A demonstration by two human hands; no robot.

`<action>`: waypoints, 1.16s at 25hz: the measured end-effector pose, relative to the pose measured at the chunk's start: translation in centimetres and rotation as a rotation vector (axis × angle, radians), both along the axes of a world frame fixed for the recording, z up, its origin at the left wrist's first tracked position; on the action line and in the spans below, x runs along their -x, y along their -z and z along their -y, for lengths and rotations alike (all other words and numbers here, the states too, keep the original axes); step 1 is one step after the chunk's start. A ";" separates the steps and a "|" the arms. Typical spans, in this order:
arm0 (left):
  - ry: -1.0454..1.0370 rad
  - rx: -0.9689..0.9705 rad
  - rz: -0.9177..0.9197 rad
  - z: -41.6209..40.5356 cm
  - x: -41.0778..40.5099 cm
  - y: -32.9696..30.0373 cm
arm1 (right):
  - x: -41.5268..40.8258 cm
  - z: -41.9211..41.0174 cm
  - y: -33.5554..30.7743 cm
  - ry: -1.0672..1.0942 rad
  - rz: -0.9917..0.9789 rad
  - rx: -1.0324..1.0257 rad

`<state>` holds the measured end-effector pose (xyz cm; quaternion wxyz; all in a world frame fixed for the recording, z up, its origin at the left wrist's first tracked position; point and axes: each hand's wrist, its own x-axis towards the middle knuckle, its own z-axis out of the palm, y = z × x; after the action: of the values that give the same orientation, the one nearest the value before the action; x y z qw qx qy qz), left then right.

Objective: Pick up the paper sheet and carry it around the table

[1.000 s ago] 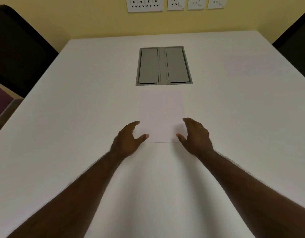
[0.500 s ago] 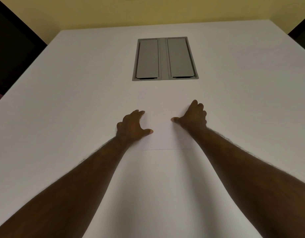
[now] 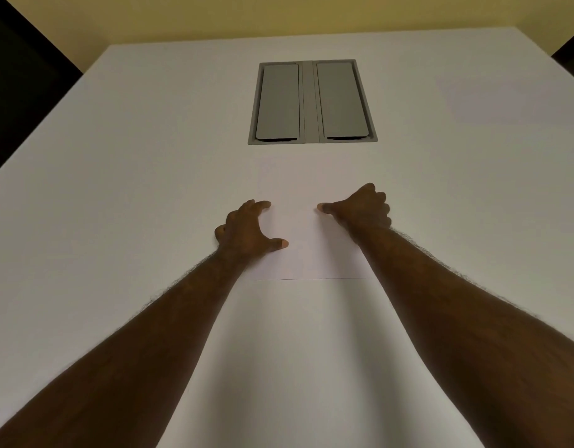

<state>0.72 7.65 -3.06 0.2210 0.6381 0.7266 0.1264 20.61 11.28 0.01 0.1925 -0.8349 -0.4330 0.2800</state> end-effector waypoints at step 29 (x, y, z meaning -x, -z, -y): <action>0.003 -0.002 0.015 -0.3 0.0 -0.1 | -1.1 -0.6 0.5 0.211 -0.214 -0.108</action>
<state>0.75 7.91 -2.99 0.2260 0.6384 0.7239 0.1313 21.68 11.85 -0.54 0.3106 -0.8295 -0.3345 0.3219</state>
